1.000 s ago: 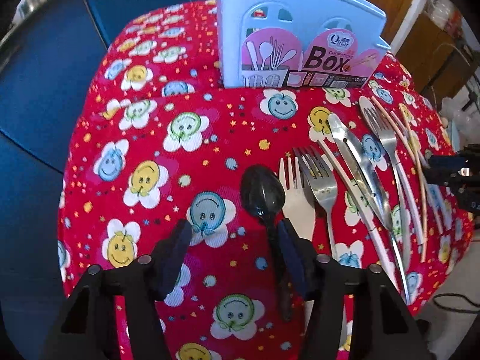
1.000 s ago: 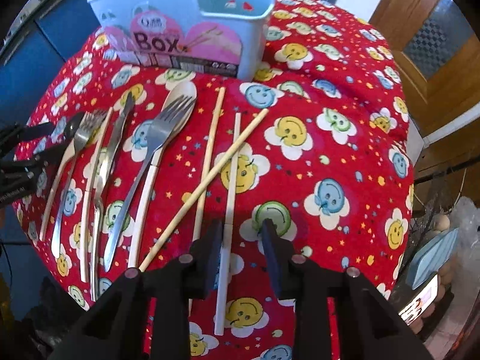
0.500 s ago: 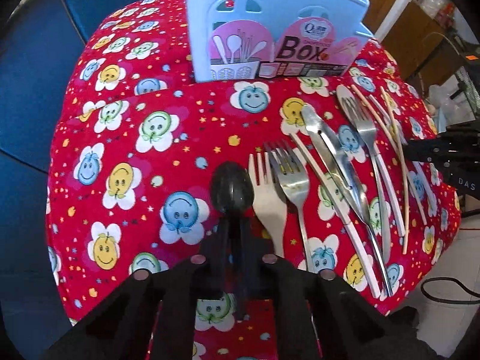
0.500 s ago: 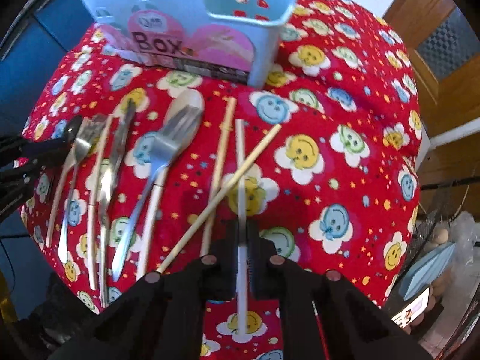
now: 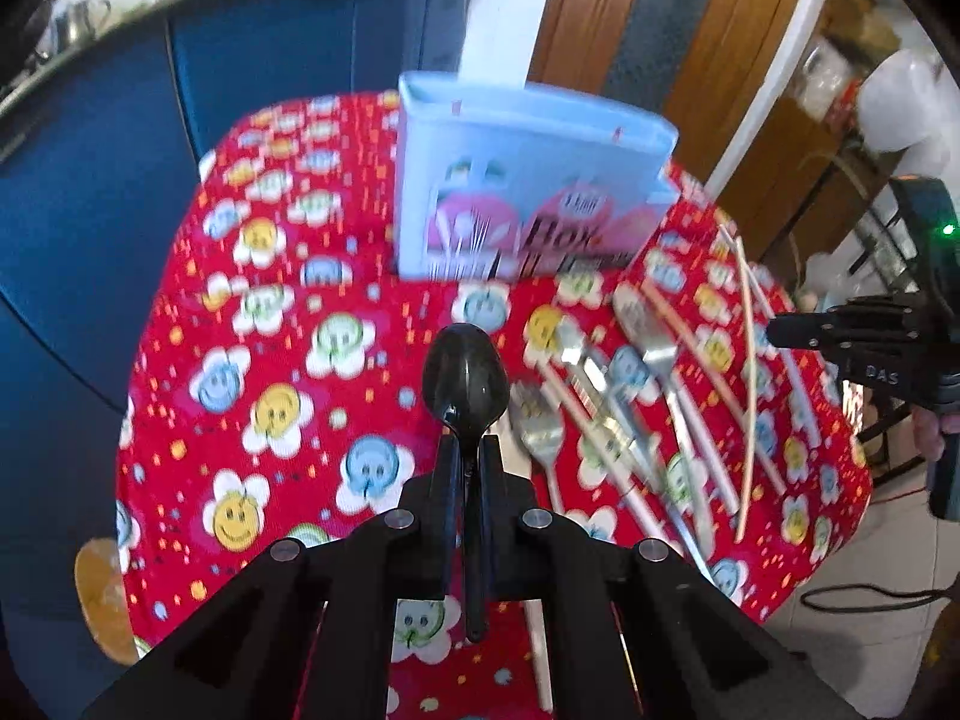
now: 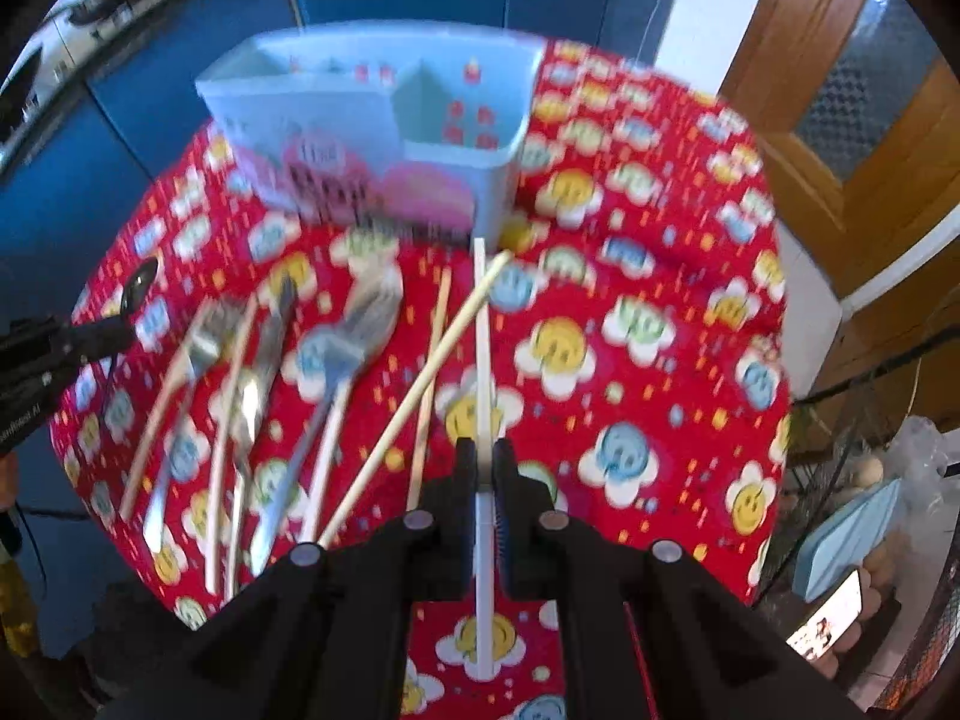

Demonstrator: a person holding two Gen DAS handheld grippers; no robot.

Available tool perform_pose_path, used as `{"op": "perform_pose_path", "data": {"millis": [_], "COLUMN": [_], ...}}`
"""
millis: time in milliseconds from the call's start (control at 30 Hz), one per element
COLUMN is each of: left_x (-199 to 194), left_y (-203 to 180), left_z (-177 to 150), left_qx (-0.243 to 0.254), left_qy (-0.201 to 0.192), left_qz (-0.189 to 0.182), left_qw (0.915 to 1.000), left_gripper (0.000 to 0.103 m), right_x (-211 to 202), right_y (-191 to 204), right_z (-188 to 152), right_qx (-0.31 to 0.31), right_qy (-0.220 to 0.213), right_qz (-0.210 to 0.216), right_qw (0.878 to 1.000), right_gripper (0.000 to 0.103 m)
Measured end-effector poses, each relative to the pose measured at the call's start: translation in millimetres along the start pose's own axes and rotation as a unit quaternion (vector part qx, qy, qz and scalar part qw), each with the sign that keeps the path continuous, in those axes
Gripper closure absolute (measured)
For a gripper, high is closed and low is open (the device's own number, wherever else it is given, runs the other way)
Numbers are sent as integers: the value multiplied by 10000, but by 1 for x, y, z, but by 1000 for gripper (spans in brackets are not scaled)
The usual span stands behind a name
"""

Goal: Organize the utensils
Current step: 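Lift and carry the spoon and chopstick over the blue utensil holder with both tools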

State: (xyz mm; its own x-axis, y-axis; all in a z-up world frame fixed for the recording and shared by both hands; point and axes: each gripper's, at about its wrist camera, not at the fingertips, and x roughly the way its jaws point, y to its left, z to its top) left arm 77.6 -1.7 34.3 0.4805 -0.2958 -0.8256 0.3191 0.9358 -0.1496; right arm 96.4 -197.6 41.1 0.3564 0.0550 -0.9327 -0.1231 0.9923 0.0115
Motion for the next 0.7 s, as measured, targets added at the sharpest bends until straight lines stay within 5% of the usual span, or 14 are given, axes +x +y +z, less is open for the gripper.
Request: {"op": "perform_pose_path", "data": {"millis": [333,700], "left_x": [-28,-46], "left_y": [-4,-10], "left_z": [9,43], "left_qx": [-3,-39], "left_qy": [-991,-1946], "left_qz": [-166,-120], "left_qw": [9949,9808], "left_gripper": [98,98], "right_x": [-29,-56], "right_y": [6,7], "right_z": [-11,-8], "right_qx": [242,519], "right_qy": [-1558,-2684], "right_qz": [169,534], "right_qw": [9874,9604], "right_gripper": [96,96]}}
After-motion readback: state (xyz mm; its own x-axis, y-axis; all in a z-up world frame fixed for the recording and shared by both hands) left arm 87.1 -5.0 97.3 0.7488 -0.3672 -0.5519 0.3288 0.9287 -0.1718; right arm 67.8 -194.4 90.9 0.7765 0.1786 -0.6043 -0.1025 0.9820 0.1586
